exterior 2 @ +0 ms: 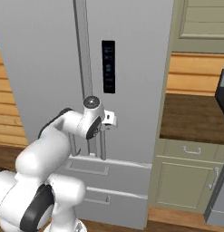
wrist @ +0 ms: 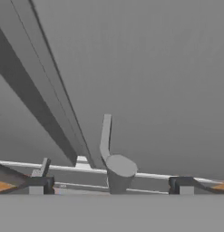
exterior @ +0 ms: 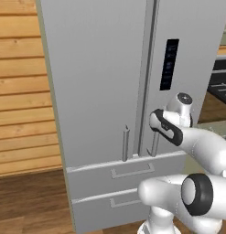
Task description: Take the strawberry from the fridge and place it on top of the pancake, located on the dining counter.
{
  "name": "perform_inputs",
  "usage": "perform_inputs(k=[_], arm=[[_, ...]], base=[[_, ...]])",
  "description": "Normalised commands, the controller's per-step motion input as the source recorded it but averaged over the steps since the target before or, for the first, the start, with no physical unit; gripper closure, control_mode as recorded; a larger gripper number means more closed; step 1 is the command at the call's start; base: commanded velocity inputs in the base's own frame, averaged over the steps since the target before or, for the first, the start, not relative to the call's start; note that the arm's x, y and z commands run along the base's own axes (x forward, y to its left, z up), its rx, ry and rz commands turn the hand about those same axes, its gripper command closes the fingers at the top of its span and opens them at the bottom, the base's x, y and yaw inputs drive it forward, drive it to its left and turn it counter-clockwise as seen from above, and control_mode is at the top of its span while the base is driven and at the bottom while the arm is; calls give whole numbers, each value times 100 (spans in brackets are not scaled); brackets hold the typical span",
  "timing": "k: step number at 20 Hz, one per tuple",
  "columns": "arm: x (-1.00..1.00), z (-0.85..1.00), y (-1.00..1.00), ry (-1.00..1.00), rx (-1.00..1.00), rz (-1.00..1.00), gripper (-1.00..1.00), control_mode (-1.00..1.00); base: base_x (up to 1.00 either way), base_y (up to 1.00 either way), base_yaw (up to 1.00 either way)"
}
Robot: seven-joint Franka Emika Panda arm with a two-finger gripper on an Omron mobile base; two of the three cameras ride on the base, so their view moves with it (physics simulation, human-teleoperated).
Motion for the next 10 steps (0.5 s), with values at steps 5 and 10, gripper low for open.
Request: perform_inputs(k=[5, 10], arm=[[52, -11, -8, 1, 0, 0, -100, -100], [22, -42, 0, 10, 0, 0, -100, -100]], base=[[0, 0, 0], [0, 0, 0]])
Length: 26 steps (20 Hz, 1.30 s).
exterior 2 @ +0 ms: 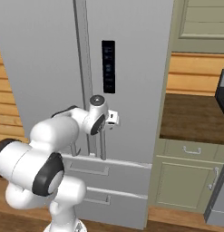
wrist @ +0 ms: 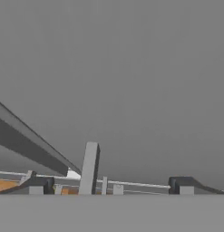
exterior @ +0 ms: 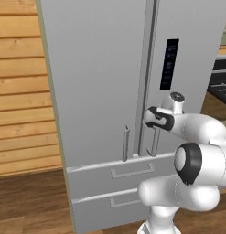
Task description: Take the strawberry from the fridge and place it on top of the pancake, located on the dining counter.
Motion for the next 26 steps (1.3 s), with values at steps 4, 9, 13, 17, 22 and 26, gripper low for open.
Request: perform_inputs(k=[4, 9, 13, 17, 22, 26], arm=[[4, -44, 0, 13, 0, 0, -100, -100], [0, -35, 0, 5, 0, 0, 100, -100], [-24, -19, 0, -1, 0, 0, 100, -100], [-60, -21, -14, -7, 3, 0, 100, -100], [-73, -16, -57, -13, 11, 0, 100, -100], [-55, 0, -86, -13, 12, 0, 100, -100]], base=[[0, 0, 0], [0, 0, 0], [0, 0, 0], [0, 0, 0], [0, 0, 0], [0, 0, 0]])
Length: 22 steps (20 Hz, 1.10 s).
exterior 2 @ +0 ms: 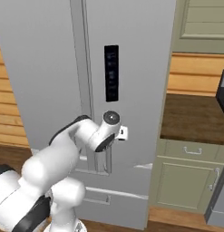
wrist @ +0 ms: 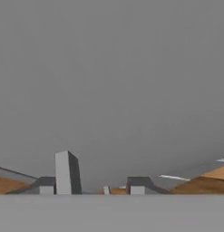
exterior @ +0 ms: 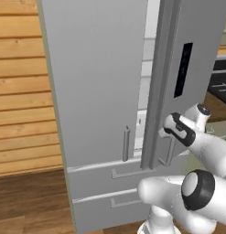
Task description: Take the strawberry from the fridge and place it on top of the pancake, located on the dining counter.
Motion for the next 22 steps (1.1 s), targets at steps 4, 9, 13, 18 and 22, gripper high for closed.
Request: perform_inputs(k=[4, 9, 13, 18, 22], arm=[[-59, 0, -96, -14, 14, 0, 100, -100], [-66, 0, -93, -17, 13, 1, -100, -100], [-43, 39, -51, -26, 5, 19, -100, -100], [-64, 94, -22, -5, 0, 9, -100, -100], [-68, 100, 18, 1, 0, 1, -100, -100]], base=[[0, 0, 0], [0, 0, 0], [0, 0, 0], [0, 0, 0], [0, 0, 0]])
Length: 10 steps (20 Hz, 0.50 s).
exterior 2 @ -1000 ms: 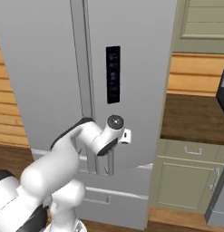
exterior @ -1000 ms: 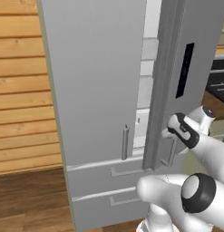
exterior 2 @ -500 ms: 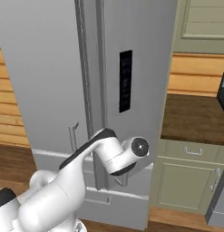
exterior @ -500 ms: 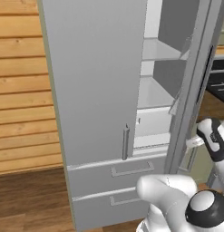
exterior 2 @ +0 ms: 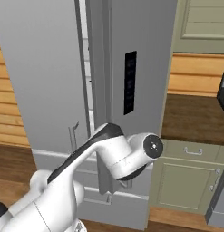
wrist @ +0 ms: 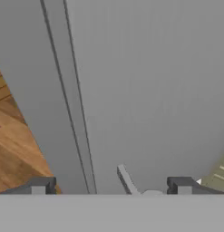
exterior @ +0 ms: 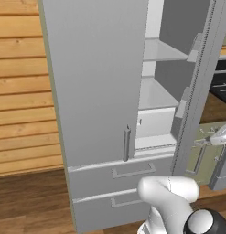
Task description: Take the strawberry from the fridge and place it on top of the pancake, located on the dining counter.
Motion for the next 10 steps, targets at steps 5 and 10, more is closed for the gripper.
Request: perform_inputs(k=[5, 10], arm=[[-54, 78, 81, 14, -11, -3, -100, -100], [-10, 72, 100, 21, -46, -16, -100, -100]], base=[[0, 0, 0], [0, 0, 0]])
